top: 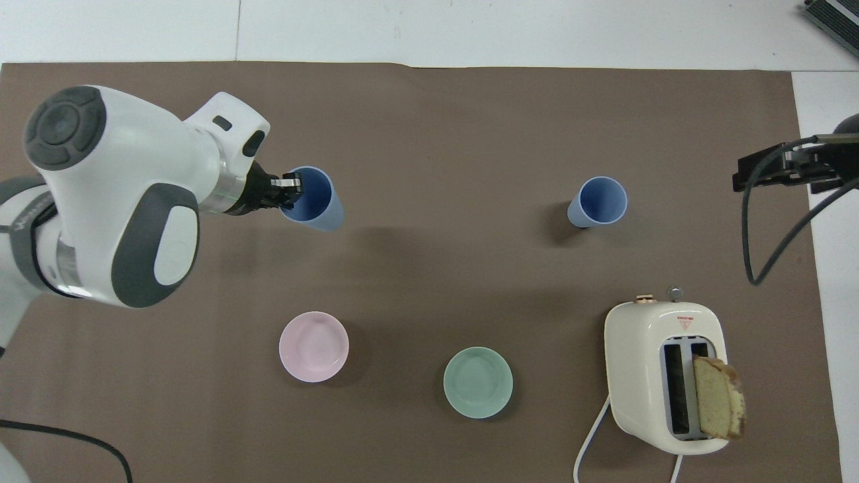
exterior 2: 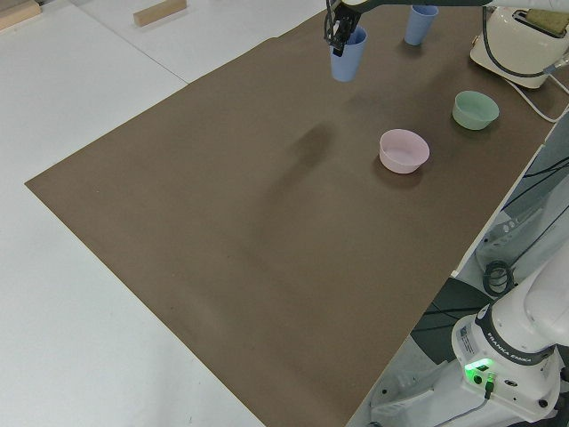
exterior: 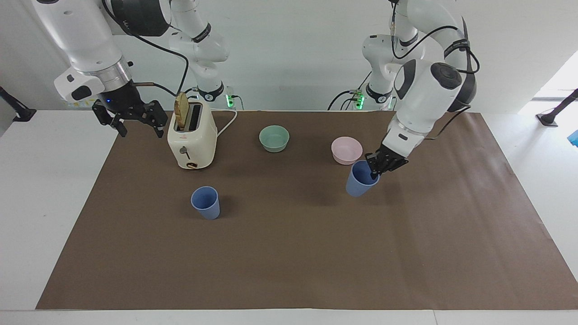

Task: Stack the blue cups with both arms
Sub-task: 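Carry the blue cup with the left gripper toward the table center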

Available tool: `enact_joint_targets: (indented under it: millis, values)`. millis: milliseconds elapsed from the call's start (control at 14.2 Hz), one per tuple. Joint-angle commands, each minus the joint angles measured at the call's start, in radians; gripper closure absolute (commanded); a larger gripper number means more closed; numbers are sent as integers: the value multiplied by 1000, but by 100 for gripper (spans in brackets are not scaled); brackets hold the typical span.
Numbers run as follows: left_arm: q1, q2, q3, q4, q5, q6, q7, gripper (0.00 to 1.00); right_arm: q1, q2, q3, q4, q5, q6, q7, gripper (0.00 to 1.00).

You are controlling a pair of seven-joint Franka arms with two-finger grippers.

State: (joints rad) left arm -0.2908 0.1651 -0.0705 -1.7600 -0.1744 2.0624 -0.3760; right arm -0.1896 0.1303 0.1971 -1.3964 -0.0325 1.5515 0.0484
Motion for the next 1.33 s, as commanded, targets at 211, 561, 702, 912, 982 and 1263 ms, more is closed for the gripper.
enact_joint_targets:
  millis: [211,561,702,912,982,1263]
  values:
    - [-137,91,20,-24,-10,154,-90,100,-5,-17,5,-16,3,2,2,0]
    - [-171,120,20,-64,-8,219,-92,100,-5,-17,5,-16,3,4,2,0]
    - [-191,128,20,-79,-7,226,-89,100,-5,-17,5,-16,2,2,1,0]
    - [-191,126,18,-93,-7,234,-93,100,-5,-17,5,-16,3,2,2,0]
    - [-195,129,18,-96,-7,245,-93,100,-5,-17,5,-16,3,4,2,0]
    - [-211,145,20,-104,-7,285,-95,100,-5,-17,5,-16,3,4,2,0]
